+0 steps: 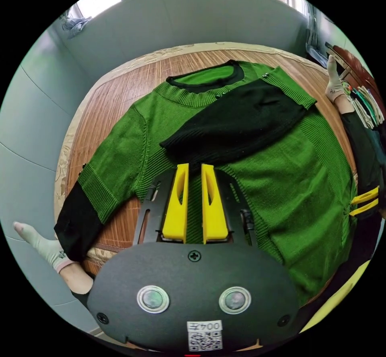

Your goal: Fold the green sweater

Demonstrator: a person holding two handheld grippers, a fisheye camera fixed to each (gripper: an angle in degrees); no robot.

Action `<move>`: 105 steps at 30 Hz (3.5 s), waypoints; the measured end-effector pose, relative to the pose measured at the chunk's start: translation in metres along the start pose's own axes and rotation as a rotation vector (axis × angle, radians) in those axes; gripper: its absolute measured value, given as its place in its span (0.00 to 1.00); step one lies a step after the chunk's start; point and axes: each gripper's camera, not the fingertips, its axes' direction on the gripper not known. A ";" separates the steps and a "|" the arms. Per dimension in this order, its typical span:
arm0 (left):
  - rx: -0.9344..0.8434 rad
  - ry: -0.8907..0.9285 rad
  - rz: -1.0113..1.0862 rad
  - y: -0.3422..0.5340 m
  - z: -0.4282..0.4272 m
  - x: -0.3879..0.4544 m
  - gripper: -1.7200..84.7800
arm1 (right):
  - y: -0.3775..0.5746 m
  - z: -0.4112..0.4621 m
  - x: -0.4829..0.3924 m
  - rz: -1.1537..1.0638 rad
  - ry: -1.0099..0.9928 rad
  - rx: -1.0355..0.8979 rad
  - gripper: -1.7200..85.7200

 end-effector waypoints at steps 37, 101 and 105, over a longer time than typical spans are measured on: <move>0.091 0.178 -0.059 0.171 -0.005 0.083 0.02 | 0.156 0.004 0.098 0.048 -0.120 0.352 0.10; 0.115 0.057 -0.014 0.214 -0.023 0.077 0.02 | 0.098 -0.050 0.222 0.183 -0.046 0.921 0.26; 0.116 0.059 -0.015 0.207 -0.025 0.075 0.02 | 0.059 -0.030 0.194 0.156 0.067 0.773 0.27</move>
